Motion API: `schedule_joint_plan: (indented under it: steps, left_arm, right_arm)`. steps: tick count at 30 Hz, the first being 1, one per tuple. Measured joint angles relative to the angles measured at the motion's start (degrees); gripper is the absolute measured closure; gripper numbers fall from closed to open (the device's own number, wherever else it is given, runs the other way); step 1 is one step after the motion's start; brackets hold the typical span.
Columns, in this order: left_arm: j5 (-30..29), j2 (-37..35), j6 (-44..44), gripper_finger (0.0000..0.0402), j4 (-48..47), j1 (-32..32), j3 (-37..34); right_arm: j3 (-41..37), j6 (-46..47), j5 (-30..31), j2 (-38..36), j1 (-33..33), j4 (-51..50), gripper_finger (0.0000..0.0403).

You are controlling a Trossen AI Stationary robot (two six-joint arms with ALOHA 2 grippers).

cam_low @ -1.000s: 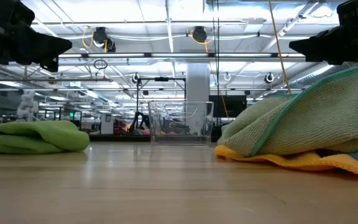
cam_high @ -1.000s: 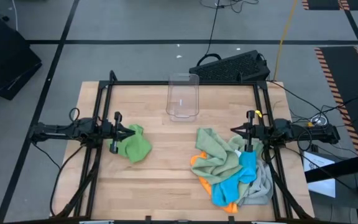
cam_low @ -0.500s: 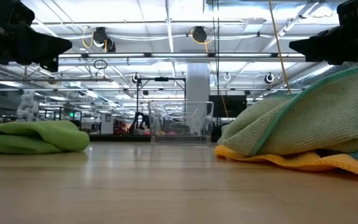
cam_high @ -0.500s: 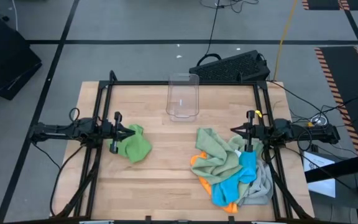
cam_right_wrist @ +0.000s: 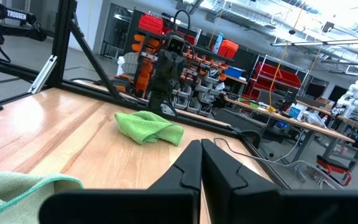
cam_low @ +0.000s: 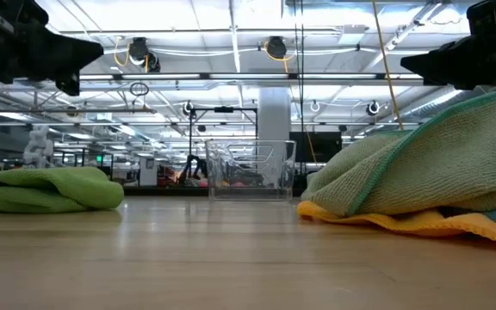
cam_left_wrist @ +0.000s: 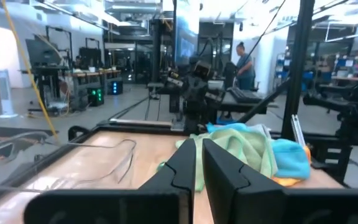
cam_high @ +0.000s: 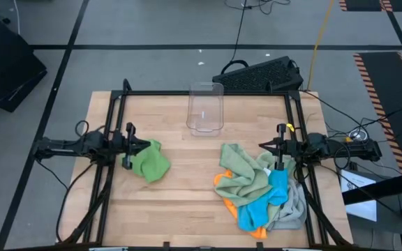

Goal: Fold microfiber towels
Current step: Fold the left light green towel

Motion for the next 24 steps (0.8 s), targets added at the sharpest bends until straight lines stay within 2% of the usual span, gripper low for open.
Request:
schedule_joint_plan:
  steps: [5, 11, 24]
  left_arm:
    - [2.4, 0.0, -0.8, 0.0371, -2.3, 0.0, 3.6]
    - [2.1, 2.7, -1.0, 0.0371, -10.4, 0.0, 13.2]
    - [2.5, 21.4, 0.2, 0.0371, -25.0, 0.0, 39.7]
  right_arm:
    - [0.0, 1.6, 0.0, 0.0, 0.0, 0.0, 0.0403]
    - [0.0, 8.7, 0.1, 0.0, 0.0, 0.0, 0.0403]
    - [0.0, 19.5, 0.2, 0.0, 0.0, -0.5, 0.0403]
